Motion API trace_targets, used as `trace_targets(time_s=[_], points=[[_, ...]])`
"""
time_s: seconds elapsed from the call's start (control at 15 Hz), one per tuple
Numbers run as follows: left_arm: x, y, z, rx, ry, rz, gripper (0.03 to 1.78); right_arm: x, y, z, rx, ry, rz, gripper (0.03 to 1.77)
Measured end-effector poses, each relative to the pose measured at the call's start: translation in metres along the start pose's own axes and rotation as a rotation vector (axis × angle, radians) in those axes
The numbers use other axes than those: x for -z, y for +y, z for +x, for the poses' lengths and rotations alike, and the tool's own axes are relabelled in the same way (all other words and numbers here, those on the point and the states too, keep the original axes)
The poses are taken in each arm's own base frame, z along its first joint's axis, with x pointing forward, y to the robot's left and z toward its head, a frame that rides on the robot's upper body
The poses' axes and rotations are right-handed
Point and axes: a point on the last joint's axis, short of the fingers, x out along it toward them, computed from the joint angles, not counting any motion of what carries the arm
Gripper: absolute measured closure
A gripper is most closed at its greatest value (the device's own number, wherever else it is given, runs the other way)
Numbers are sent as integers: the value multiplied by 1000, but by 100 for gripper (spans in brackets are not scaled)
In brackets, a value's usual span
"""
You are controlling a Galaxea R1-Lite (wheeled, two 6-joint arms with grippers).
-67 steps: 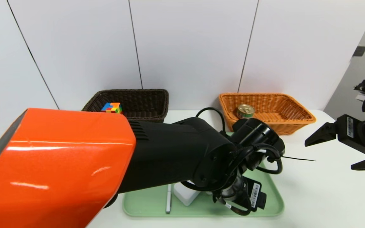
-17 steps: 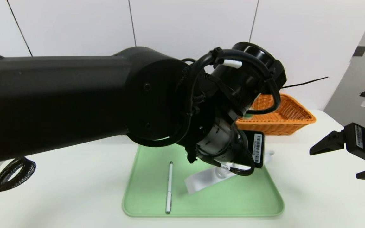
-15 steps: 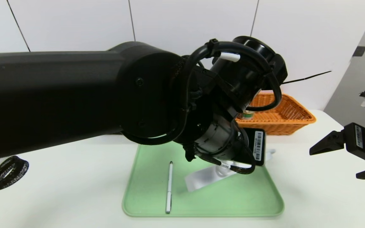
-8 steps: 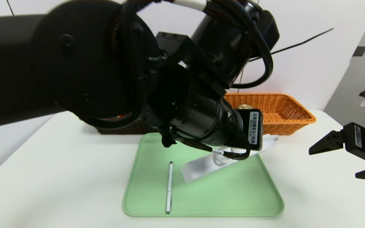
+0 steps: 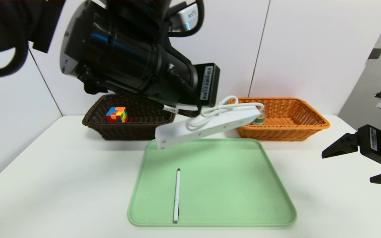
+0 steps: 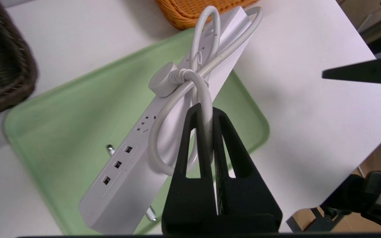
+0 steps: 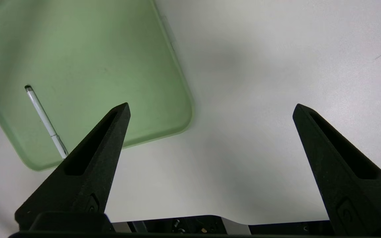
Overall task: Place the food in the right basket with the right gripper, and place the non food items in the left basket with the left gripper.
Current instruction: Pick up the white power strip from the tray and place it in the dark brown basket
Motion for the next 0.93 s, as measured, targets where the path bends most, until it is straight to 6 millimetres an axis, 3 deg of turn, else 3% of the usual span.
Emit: trace_targets(time_s=[0.4,0.73,0.93], points=[[-18,48,-14,-134,-67,70,172,-5,5,-10,-26,-45,-105,10],[-24,69,-15,-194,-83,77,172,-15,12,-14,-86,-201,-368,10],[-26,79,-16,-225,-81,72,172,-20,13,-6,-102,-323,-563,10]])
